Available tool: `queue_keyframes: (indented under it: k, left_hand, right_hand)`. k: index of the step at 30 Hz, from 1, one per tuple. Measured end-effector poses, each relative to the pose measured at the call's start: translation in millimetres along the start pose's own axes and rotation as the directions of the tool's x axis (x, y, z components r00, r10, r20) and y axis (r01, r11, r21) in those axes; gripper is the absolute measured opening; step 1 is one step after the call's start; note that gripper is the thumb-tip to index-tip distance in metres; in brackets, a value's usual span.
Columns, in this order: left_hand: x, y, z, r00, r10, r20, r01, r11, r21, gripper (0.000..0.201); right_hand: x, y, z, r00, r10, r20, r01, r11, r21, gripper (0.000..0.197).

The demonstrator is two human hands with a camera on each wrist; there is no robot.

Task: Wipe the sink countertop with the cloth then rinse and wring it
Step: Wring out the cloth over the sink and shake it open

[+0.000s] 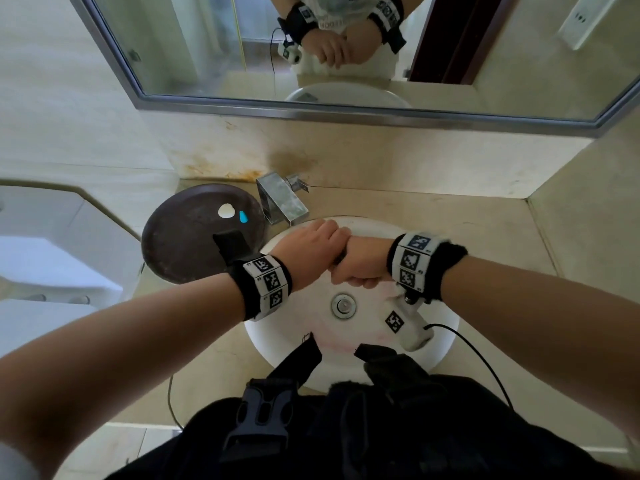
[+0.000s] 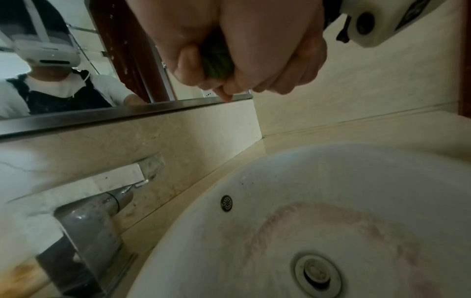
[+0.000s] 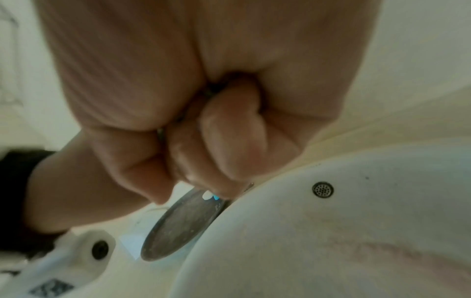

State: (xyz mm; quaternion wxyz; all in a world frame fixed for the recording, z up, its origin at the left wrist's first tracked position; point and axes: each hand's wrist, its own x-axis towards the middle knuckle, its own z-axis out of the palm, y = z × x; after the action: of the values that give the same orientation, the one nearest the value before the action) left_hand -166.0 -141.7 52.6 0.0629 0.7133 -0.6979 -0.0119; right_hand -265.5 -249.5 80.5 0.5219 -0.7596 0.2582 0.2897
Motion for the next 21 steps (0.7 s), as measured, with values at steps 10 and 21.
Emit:
queue_keyframes:
  k: [10,21]
  left_hand:
    - [20.1,7.4,-1.2,0.907,-0.26,0.331,0.208,0.96,0.186,0.015]
    - [33.2,13.8,8.8,0.767,-0.411,0.493,0.414,0.904,0.11,0.02]
  right_hand:
    - [24.5,-2.0,12.7,0.958,0.028,-0.285,-0.234,0.652,-0.721,0.014]
    - [22.1,5.3,16.2,0.934,-0.095,-0.344,-0.224,0.594,-0.772,0.018]
